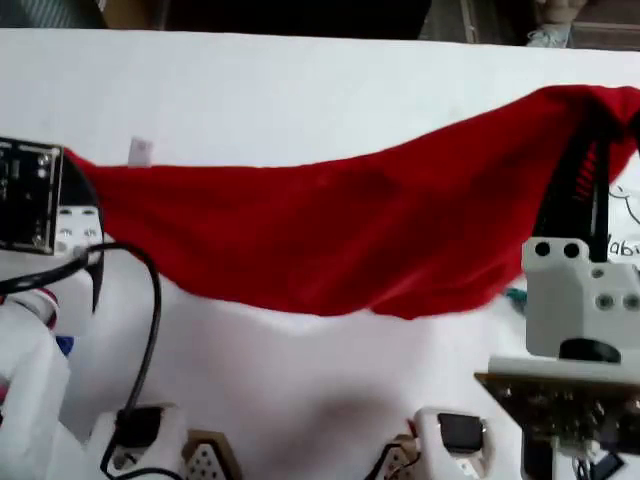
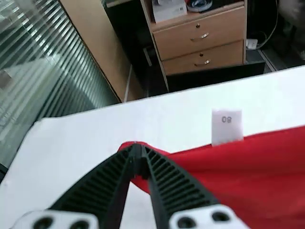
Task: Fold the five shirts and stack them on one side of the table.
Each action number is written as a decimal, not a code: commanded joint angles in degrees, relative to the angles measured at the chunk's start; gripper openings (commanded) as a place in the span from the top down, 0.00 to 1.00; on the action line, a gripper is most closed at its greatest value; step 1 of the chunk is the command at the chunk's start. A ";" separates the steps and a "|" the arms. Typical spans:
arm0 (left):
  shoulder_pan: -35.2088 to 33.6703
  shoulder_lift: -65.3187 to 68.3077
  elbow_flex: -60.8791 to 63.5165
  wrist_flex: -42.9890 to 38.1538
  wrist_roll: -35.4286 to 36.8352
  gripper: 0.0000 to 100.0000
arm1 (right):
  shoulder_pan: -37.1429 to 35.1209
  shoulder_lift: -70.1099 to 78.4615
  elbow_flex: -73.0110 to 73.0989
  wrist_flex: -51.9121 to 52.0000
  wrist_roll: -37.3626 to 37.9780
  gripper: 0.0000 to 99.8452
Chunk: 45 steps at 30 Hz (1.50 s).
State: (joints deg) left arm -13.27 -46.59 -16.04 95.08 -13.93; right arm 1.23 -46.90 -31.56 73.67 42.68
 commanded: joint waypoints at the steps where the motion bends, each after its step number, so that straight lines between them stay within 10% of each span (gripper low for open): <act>1: -0.70 -3.34 5.76 -1.05 0.00 0.97 | 0.22 -0.31 -1.14 0.22 0.26 0.98; 45: -7.30 -21.45 6.55 1.58 -0.09 0.97 | -5.14 -12.09 -7.74 11.91 2.81 0.98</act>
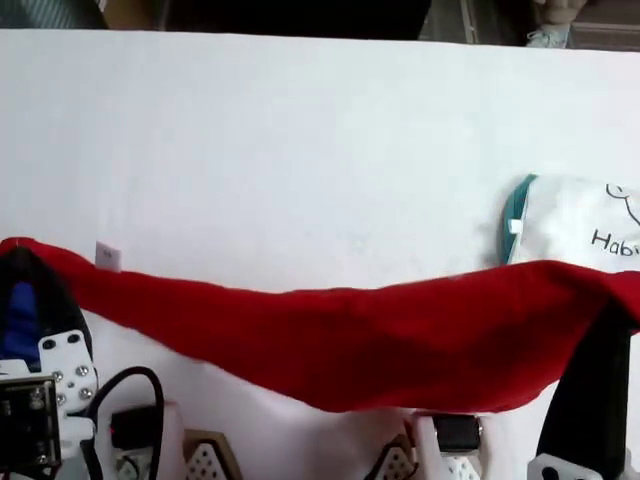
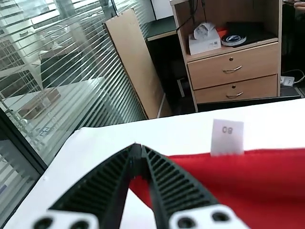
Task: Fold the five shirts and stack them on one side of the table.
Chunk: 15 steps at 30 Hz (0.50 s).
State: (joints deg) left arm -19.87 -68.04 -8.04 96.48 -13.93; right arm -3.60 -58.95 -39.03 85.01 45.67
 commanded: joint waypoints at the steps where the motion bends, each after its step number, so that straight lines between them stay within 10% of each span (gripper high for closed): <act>1: -0.70 0.00 -1.45 0.18 -0.09 0.97 | -0.31 0.04 -0.26 0.57 -0.26 0.98; 15: -0.62 0.44 14.73 -13.80 0.00 0.97 | -0.40 6.02 10.99 -1.98 -2.37 0.98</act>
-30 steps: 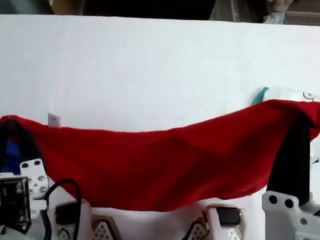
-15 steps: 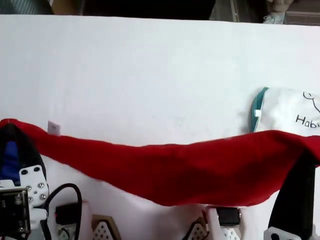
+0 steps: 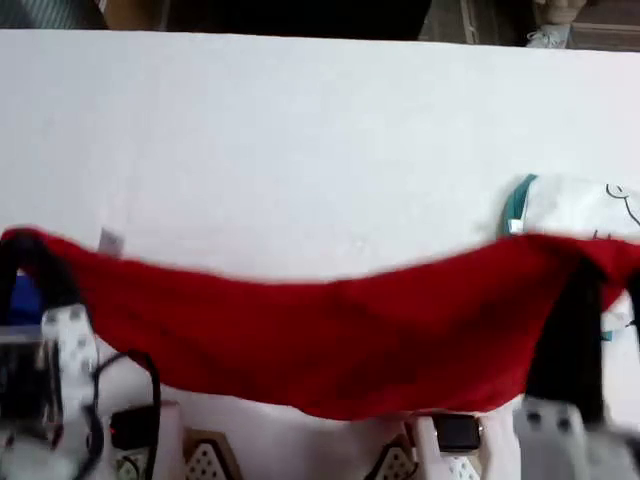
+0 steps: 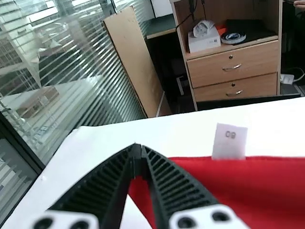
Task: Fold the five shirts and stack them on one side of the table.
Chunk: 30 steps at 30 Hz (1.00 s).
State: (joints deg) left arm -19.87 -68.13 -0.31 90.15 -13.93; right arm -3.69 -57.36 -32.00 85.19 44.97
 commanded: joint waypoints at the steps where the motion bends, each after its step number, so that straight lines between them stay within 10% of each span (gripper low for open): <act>1: -0.44 0.53 9.98 -10.11 0.00 0.97 | -0.31 5.41 5.98 -3.30 -2.11 0.98; 17: 2.20 19.78 26.15 -36.92 -0.35 0.97 | 0.13 23.78 37.98 -33.01 -2.02 0.98; 30: 6.59 62.42 -9.98 -19.43 -0.62 0.98 | 0.04 34.86 38.07 -36.79 -2.02 0.98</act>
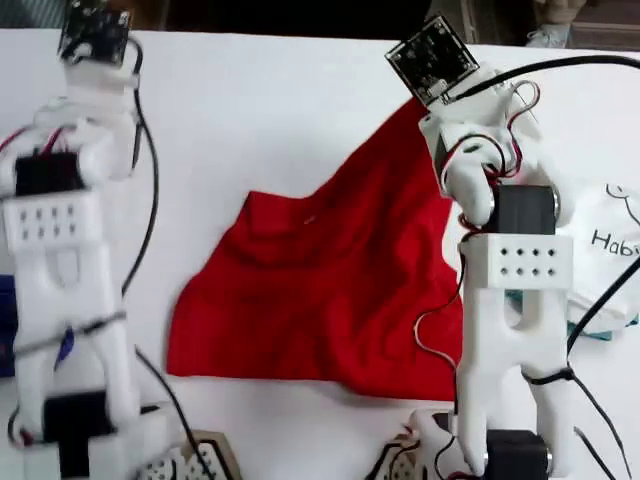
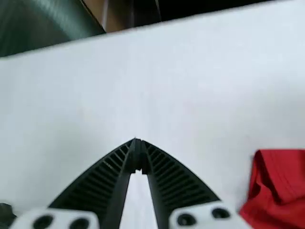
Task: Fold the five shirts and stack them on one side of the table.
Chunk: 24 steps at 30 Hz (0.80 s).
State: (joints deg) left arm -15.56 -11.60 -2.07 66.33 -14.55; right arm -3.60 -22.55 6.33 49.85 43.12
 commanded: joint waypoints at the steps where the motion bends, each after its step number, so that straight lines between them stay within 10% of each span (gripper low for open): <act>1: 3.60 8.44 -10.07 5.54 0.18 0.97 | -0.04 0.04 -0.26 -1.45 -0.18 0.98; 12: 17.32 31.21 -29.76 28.66 0.09 0.84 | 0.22 0.04 -0.18 -1.45 -0.18 0.98; 24: 19.52 41.14 -33.27 31.38 -13.01 0.84 | 0.22 -0.04 -0.18 -1.36 -0.18 0.98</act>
State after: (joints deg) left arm 2.99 29.27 -32.92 97.10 -26.86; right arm -3.60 -22.64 6.42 49.85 43.12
